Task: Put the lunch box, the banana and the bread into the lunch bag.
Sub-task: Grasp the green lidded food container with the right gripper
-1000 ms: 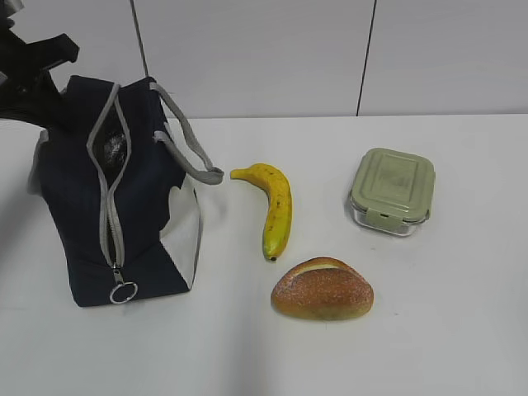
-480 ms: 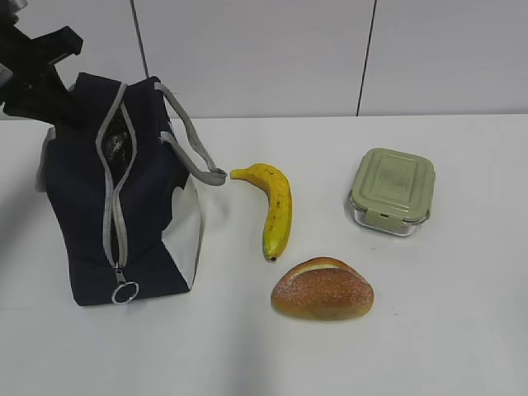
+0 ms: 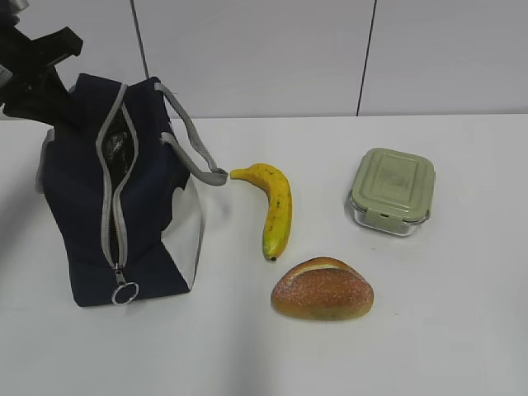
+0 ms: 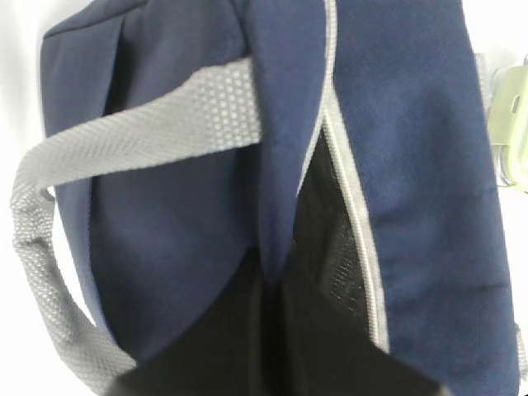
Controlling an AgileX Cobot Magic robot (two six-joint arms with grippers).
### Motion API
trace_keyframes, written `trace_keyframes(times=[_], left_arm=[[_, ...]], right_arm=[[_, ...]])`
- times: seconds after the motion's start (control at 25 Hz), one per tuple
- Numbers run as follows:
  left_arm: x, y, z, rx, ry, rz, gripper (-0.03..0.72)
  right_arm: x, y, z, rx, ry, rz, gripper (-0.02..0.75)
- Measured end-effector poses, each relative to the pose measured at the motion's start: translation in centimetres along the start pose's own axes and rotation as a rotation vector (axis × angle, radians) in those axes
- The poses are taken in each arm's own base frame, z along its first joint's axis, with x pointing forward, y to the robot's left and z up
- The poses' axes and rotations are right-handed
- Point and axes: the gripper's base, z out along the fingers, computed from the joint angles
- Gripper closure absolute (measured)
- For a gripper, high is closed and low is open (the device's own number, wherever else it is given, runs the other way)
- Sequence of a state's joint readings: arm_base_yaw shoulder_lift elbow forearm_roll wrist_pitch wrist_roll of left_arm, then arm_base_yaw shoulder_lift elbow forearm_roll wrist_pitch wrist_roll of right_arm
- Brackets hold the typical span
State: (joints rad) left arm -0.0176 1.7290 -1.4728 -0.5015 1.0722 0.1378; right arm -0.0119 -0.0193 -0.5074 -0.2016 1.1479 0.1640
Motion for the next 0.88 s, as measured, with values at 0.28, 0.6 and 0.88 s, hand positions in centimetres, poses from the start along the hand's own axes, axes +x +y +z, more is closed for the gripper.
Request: trace_keyframes(times=[0.28, 0.6, 0.88], left_arm=[[0.0, 0.0, 0.0, 0.001, -0.003, -0.001, 0.691], [0.0, 0.0, 0.0, 0.000, -0.004, -0.001, 0.691], [0.0, 0.0, 0.0, 0.000, -0.004, -0.001, 0.691]], right_arm=[[0.0, 0.0, 0.0, 0.000, 0.000, 0.000, 0.211], [-0.3, 0.1, -0.1, -0.015, -0.013, 0.006, 0.211], [-3.5, 1.3, 2.5, -0.060, 0.027, -0.003, 0.211]])
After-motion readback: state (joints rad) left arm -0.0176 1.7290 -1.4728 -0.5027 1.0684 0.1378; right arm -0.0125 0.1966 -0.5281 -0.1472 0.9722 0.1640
